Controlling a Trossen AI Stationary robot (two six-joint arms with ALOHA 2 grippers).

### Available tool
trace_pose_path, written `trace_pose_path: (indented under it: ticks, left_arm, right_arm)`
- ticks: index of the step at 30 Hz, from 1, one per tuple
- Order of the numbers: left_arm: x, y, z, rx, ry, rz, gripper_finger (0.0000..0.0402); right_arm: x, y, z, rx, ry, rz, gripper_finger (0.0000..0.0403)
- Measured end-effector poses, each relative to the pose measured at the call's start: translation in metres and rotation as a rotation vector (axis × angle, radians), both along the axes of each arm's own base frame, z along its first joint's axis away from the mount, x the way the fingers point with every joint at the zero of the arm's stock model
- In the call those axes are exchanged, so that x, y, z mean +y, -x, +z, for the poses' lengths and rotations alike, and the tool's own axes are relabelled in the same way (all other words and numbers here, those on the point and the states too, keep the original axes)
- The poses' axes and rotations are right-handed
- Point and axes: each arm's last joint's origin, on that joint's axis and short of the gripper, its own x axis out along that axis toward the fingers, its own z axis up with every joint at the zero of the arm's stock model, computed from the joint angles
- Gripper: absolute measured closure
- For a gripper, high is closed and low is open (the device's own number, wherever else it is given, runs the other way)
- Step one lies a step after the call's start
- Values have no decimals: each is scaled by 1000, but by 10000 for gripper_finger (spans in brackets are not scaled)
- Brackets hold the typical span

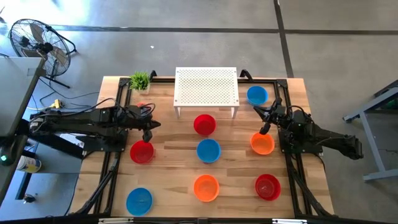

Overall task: Pick & Place Mini bowls
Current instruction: Put the middle red bowl on the shelf

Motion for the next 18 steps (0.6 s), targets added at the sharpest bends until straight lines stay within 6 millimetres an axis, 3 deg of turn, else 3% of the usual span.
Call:
trace_pose_path:
  ticks: [5,18]
  left_arm:
    - [-11,1,10,69,60,50,401]
    - [-44,-14,-3,384,187,192,401]
  right_arm:
    - [0,0,0,0,0,0,402]
    - [0,0,0,-2,0,0,402]
